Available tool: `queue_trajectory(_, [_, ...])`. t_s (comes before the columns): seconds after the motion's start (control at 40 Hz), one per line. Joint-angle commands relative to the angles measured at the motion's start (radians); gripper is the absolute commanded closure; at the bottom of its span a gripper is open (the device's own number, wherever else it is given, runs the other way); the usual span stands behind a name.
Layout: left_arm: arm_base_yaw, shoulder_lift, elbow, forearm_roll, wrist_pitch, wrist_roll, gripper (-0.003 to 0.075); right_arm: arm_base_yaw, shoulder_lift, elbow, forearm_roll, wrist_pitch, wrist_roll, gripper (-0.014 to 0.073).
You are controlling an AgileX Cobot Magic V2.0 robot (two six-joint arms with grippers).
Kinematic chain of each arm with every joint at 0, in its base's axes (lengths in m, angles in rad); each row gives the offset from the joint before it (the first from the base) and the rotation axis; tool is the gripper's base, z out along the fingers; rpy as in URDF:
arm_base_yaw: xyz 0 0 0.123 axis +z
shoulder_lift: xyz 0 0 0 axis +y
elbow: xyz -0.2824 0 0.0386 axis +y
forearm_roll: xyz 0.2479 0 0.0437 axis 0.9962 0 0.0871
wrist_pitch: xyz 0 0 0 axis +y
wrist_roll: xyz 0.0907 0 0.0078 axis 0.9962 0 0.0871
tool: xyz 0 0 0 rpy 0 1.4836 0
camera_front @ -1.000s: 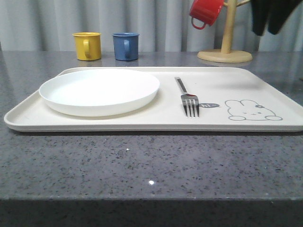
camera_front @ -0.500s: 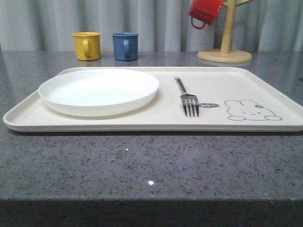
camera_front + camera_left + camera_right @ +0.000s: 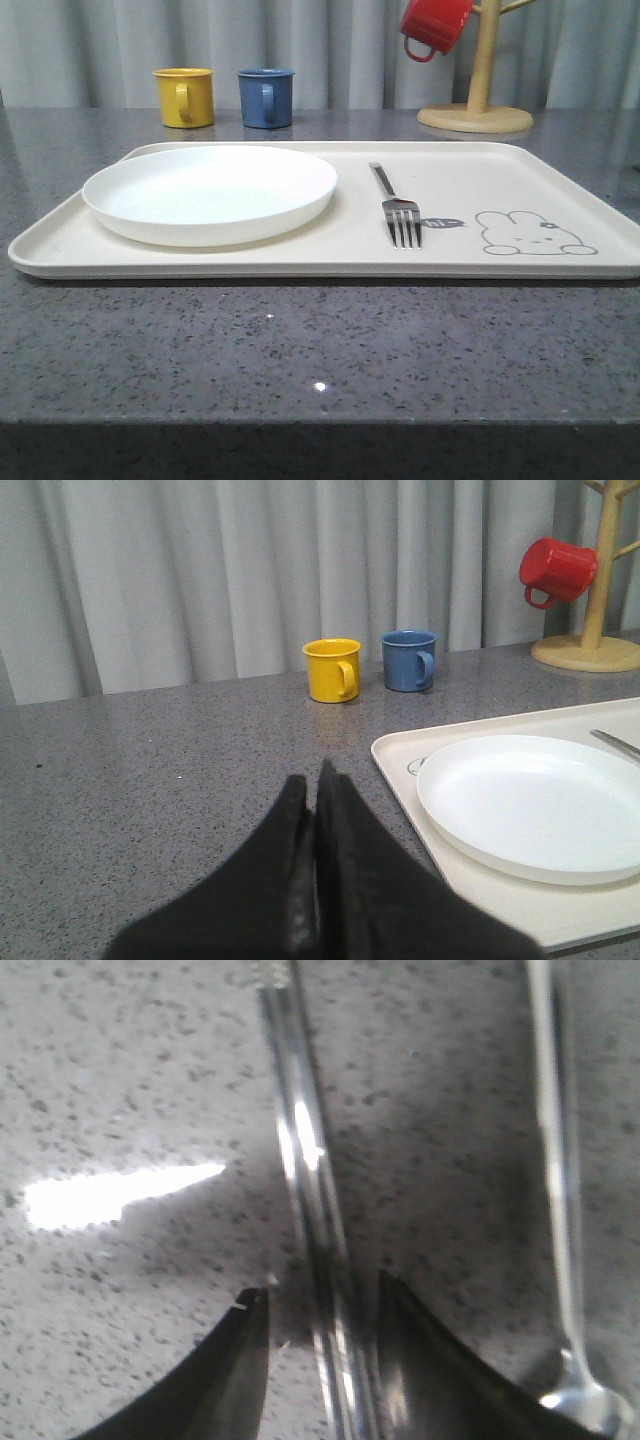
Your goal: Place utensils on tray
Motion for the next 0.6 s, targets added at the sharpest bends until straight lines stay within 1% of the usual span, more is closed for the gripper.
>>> queue_trajectory(0.0, [0.0, 0.012, -0.026, -0.011, -0.077, -0.009, 0.0738, 0.006, -0.027, -0.021, -0.001, -0.018, -0.013, 0.0293])
queue_trajectory(0.15, [0.0, 0.012, -0.026, -0.011, -0.077, -0.009, 0.0738, 0.006, -0.002, -0.021, -0.001, -0.012, -0.013, 0.0295])
queue_trajectory(0.25, [0.0, 0.012, -0.026, -0.011, -0.077, -0.009, 0.0738, 0.006, 0.001, -0.021, -0.002, -0.005, -0.013, 0.0322])
queue_trajectory(0.3, [0.0, 0.012, -0.026, -0.011, -0.077, -0.009, 0.0738, 0.006, 0.001, -0.021, -0.003, -0.001, -0.013, 0.0371])
queue_trajectory(0.42, [0.0, 0.012, -0.026, -0.011, -0.077, -0.009, 0.0738, 0.006, 0.0, -0.021, -0.005, 0.006, -0.013, 0.0545])
queue_trajectory(0.47, [0.0, 0.012, -0.026, -0.011, -0.077, -0.009, 0.0738, 0.006, -0.001, -0.021, -0.009, 0.01, -0.013, 0.0583])
queue_trajectory(0.57, [0.0, 0.012, -0.026, -0.011, -0.077, -0.009, 0.0738, 0.006, -0.009, -0.03, -0.012, 0.028, -0.011, 0.0589])
